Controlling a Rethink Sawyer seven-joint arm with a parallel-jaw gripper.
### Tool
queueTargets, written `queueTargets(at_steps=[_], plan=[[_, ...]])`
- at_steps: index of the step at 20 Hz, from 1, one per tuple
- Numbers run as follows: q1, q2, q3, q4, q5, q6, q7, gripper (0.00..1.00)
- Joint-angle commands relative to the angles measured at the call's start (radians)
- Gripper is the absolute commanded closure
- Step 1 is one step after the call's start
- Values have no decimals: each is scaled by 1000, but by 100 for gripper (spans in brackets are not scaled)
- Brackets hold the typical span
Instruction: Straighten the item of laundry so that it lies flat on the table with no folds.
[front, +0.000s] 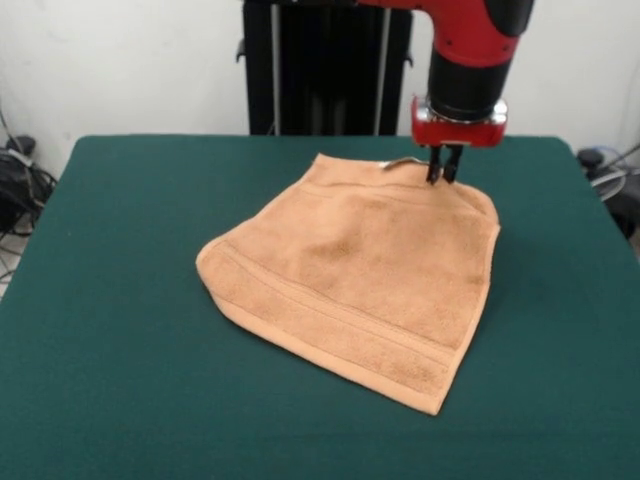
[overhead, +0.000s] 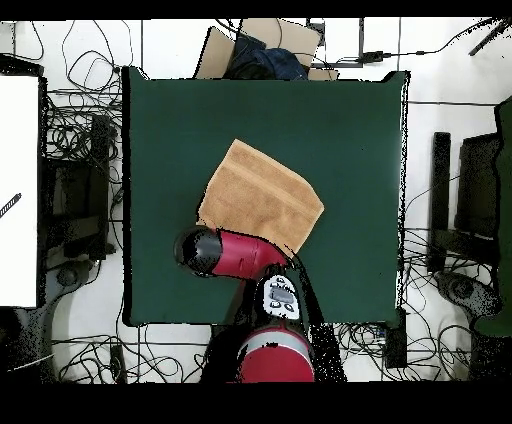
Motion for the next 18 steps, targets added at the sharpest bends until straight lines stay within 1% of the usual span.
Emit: queueTargets(at_steps=[1,3,4,15,17,18], plan=[[2,-19,-3,69,55,-64,274,100],[2,-19,-1,74,59,-74,276,100],[5,-18,-3,75,63,-76,277,0],[37,-20,-22,85,85,-76,301,0],[41,-17,-22,76,82,-82,290,0],[27,-11,-7,79,89,-93,285,0]])
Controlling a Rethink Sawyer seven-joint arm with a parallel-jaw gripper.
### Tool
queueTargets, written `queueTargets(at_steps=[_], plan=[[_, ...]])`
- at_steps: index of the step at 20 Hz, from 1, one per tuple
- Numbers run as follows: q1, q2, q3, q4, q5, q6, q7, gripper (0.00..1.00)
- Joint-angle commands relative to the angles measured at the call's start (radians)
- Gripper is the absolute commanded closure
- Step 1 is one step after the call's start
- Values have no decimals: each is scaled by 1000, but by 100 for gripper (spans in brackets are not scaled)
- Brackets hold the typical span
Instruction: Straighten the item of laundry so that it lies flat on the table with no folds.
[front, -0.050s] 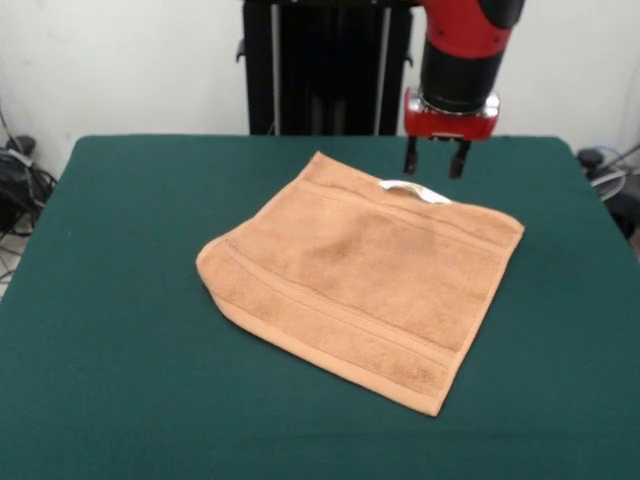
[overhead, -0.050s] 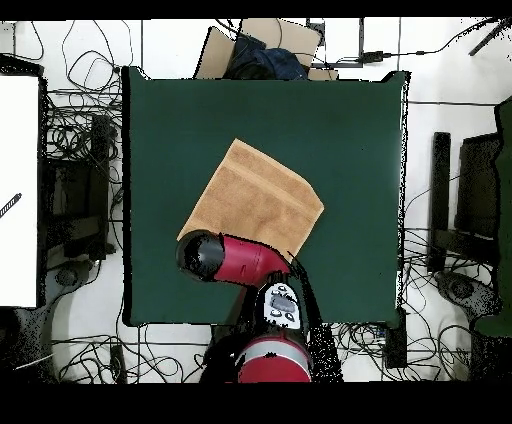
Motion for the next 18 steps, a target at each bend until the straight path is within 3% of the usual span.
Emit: queueTargets(at_steps=[1,11,18], plan=[[-1,6,39,50,68,-94,280,0],[-171,76,96,-127,-16,40,44,0],[-246,106,145,-154,-47,31,14,0]])
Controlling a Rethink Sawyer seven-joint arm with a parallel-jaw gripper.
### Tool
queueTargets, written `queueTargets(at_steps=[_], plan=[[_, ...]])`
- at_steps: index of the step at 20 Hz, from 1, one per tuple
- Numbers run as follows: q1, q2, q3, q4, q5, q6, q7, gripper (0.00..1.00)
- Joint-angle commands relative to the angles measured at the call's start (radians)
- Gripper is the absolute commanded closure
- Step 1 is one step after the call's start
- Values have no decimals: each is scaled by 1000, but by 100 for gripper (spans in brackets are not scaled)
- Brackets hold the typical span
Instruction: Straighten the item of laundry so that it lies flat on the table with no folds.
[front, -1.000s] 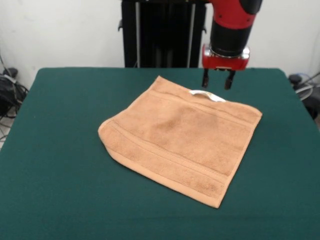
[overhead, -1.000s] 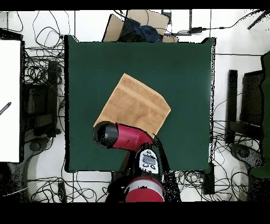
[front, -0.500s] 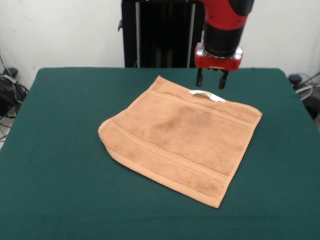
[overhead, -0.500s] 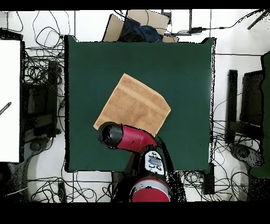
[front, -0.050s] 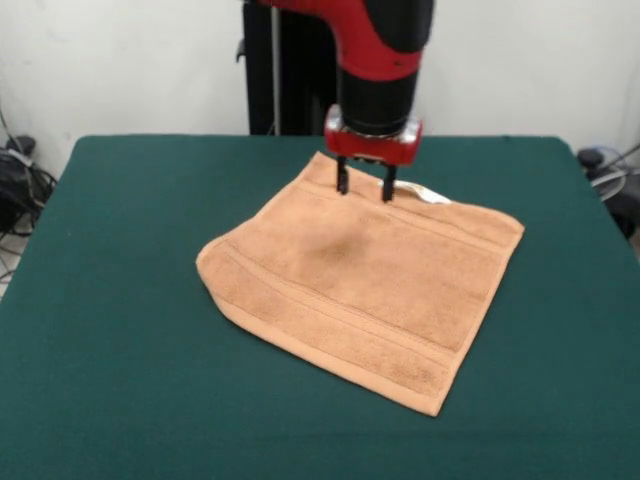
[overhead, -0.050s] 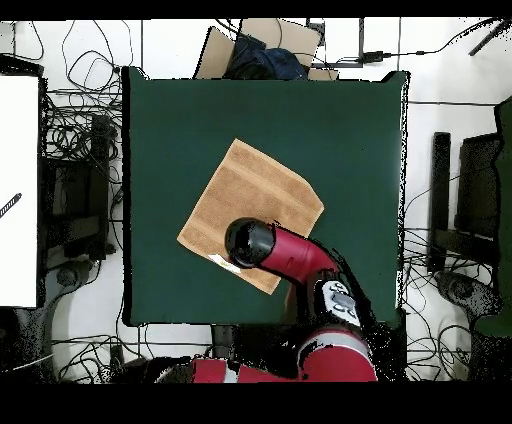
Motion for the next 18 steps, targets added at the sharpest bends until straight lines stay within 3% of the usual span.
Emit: queueTargets(at_steps=[1,7,18], plan=[[-57,58,146,-83,-47,30,15,0],[-40,34,121,-71,-48,73,48,0],[-59,63,151,-61,-29,24,68,0]])
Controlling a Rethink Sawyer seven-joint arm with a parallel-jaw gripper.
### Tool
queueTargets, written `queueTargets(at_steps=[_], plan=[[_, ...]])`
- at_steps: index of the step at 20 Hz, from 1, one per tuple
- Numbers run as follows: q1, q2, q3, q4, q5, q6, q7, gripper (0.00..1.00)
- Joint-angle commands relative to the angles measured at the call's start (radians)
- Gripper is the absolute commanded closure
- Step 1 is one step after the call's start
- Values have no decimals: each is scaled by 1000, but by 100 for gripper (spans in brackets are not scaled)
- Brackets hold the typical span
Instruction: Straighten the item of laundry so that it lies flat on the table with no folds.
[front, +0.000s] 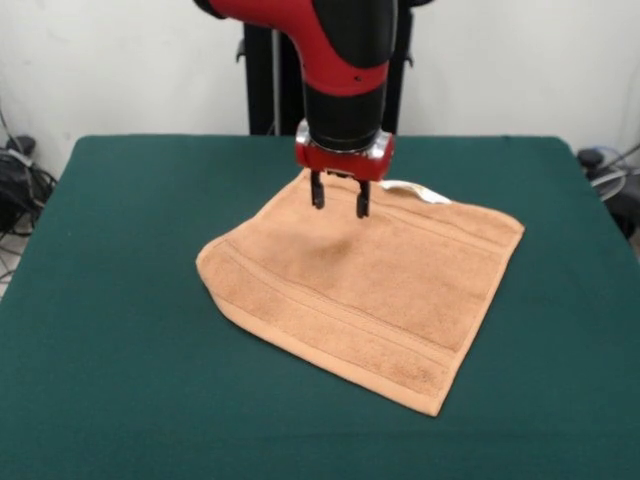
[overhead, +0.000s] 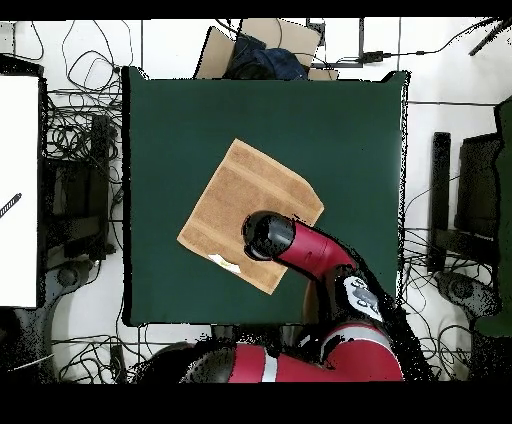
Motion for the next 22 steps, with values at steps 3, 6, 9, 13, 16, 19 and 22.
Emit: queueTargets(at_steps=[3,6,9,13,16,19,22], plan=[[-2,33,114,-77,-53,75,34,0],[10,3,97,-110,-71,153,14,0],[3,-7,103,-113,-82,167,10,0],[-13,-6,119,-135,-104,195,-13,0],[-15,-12,117,-137,-113,207,-9,0],[-25,-10,124,-157,-130,217,-27,0],[-40,-5,135,-178,-143,243,-44,0]])
